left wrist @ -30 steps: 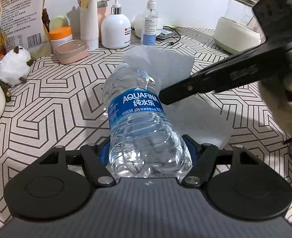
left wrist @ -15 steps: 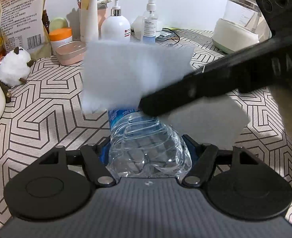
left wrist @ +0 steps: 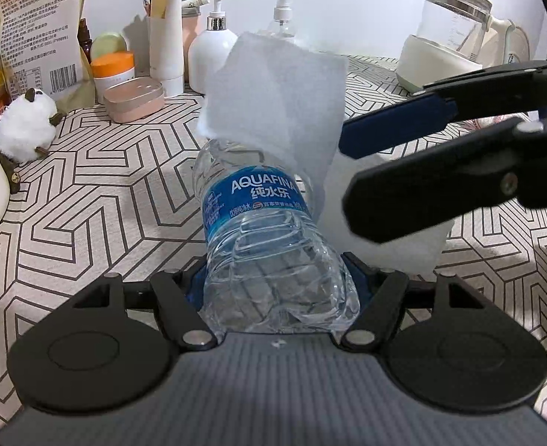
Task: Clean container
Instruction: 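Rub the wipe over the bottle neck with the right gripper while the left gripper holds the bottle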
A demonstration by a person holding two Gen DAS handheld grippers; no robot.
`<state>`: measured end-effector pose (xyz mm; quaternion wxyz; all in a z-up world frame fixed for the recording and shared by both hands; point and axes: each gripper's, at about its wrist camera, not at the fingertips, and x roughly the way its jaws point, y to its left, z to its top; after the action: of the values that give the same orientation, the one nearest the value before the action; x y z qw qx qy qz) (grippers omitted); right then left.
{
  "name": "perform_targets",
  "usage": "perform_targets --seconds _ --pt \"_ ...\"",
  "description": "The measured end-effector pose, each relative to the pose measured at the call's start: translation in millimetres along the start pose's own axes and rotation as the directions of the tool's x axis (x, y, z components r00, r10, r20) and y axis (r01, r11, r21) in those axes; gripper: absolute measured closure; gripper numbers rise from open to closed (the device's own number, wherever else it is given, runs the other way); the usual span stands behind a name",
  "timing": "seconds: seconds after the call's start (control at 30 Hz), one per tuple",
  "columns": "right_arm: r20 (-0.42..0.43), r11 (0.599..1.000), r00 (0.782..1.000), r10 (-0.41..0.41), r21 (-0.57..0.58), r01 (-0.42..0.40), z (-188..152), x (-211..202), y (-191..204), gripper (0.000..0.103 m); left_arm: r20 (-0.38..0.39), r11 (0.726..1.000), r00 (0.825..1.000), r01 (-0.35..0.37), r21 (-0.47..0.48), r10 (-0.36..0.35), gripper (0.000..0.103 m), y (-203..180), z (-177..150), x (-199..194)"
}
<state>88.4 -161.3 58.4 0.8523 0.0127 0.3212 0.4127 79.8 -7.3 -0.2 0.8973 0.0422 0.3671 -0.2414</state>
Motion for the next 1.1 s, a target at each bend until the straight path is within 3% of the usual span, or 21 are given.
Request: perform_targets --seconds 0.27,0.5,0.7,0.87,0.93,1.03,1.1 --pt "-0.009 0.998 0.998 -0.061 -0.007 0.061 0 4 -5 0.038 -0.018 1.0 1.0 0.014 0.007 -0.014 0.033 2 -1 -2" --pt "-0.017 0.992 0.993 -0.12 0.03 0.12 1 5 -23 0.038 -0.09 0.994 0.995 0.055 0.094 -0.046 0.033 9 7 2" --pt "-0.073 0.955 0.952 -0.296 -0.005 0.296 -3 19 -40 0.035 -0.118 0.984 0.99 0.09 0.152 -0.072 0.032 15 9 4" --pt "-0.159 0.954 0.941 -0.297 0.002 0.301 -9 47 -53 0.036 -0.092 0.98 0.992 0.099 0.171 -0.084 0.032 17 5 5" --pt "-0.163 0.952 0.939 -0.303 -0.013 0.306 -11 54 -54 0.043 -0.079 0.98 0.993 0.1 0.171 -0.087 0.032 17 3 5" --pt "-0.152 0.949 0.937 -0.315 -0.05 0.311 -12 56 -50 0.097 -0.068 0.979 0.994 0.093 0.18 -0.082 0.032 16 0 5" --pt "-0.148 0.968 0.958 -0.245 0.019 0.251 -10 52 -54 0.098 -0.063 0.978 0.995 0.085 0.191 -0.074 0.032 15 -2 4"
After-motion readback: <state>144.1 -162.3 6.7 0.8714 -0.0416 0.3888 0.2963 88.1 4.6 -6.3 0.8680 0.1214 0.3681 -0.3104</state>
